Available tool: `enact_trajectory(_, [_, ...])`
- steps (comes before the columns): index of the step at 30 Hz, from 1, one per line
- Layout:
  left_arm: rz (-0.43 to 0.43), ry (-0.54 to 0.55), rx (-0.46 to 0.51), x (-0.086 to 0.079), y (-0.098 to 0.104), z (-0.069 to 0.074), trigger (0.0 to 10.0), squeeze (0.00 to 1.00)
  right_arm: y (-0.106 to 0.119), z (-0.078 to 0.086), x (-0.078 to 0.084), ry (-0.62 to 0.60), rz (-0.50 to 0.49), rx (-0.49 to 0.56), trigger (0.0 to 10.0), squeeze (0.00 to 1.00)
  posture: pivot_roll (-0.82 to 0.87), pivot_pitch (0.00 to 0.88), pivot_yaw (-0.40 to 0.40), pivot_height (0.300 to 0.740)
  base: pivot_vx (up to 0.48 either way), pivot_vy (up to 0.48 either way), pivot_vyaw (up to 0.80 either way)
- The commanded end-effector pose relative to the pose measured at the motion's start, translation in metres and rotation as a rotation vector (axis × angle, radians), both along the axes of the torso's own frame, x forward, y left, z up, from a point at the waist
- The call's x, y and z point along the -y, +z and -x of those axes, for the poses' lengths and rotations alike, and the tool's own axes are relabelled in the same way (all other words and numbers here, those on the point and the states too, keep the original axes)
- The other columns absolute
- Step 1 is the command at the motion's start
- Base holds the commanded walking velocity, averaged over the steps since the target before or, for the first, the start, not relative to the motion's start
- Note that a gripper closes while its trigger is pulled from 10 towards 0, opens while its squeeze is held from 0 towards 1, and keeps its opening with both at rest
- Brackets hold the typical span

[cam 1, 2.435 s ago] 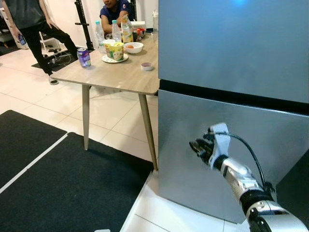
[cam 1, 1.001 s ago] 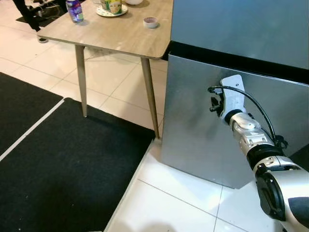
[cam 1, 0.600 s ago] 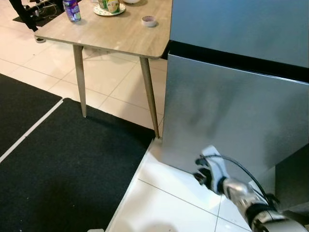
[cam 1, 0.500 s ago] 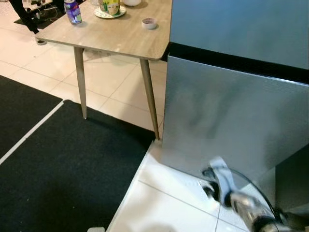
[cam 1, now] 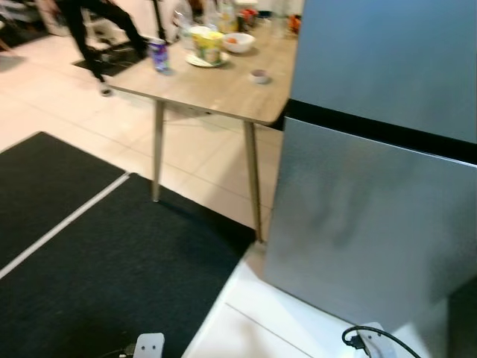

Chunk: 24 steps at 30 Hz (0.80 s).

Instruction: Restocking fridge

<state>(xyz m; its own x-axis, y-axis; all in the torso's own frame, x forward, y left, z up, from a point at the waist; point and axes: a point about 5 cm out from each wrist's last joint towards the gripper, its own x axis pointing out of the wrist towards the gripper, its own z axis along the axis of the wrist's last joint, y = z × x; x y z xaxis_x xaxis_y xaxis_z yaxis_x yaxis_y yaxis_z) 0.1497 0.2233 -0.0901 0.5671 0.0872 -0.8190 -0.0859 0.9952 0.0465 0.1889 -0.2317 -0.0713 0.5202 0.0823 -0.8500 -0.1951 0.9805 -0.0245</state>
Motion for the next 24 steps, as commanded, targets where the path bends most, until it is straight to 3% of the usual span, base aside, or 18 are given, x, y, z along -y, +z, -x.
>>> enact_trajectory(1, [-0.049, 0.019, -0.033, -0.014, 0.0, 0.007, 10.0, 0.0, -0.001, 0.004, 0.003, -0.027, 0.006, -0.012, 10.0, 0.0, -0.06, 0.037, -0.015, 0.734, 0.0, 0.0, 0.79])
enact_trajectory(7, [-0.135, 0.101, -0.016, -0.039, 0.008, 0.003, 10.0, 0.0, 0.001, -0.002, 0.001, -0.03, 0.009, 0.004, 10.0, 0.0, -0.06, 0.026, -0.017, 0.734, 0.0, 0.0, 0.79])
enact_trajectory(12, [-0.127, 0.127, 0.008, -0.039, 0.011, -0.003, 10.0, 0.0, 0.0, -0.004, -0.004, -0.017, 0.002, 0.005, 10.0, 0.0, -0.06, 0.023, -0.015, 0.734, 0.0, 0.0, 0.79])
enact_trajectory(17, [-0.078, 0.092, -0.002, -0.022, 0.006, -0.004, 10.0, 0.0, -0.003, 0.001, -0.008, 0.004, 0.008, -0.014, 10.0, 0.0, -0.06, 0.023, -0.016, 0.734, 0.0, 0.0, 0.79])
enact_trajectory(19, [-0.045, 0.062, -0.026, -0.006, 0.0, 0.001, 10.0, 0.0, -0.006, 0.006, -0.008, 0.005, 0.012, -0.03, 10.0, 0.0, -0.06, 0.023, -0.016, 0.734, 0.0, 0.0, 0.79])
enact_trajectory(20, [-0.045, 0.062, -0.026, -0.006, 0.0, 0.001, 10.0, 0.0, -0.006, 0.006, -0.008, 0.005, 0.012, -0.03, 10.0, 0.0, -0.06, 0.023, -0.016, 0.734, 0.0, 0.0, 0.79])
enact_trajectory(21, [-0.009, 0.035, -0.05, 0.008, -0.005, 0.006, 10.0, 0.0, -0.008, 0.011, -0.008, 0.008, 0.019, -0.046, 10.0, 0.0, -0.07, 0.024, -0.018, 0.734, 0.0, 0.0, 0.79])
enact_trajectory(24, [0.009, -0.006, -0.072, 0.022, -0.01, 0.012, 10.0, 0.0, -0.01, 0.016, -0.006, 0.009, 0.024, -0.061, 10.0, 0.0, -0.07, 0.024, -0.018, 0.734, 0.0, 0.0, 0.79])
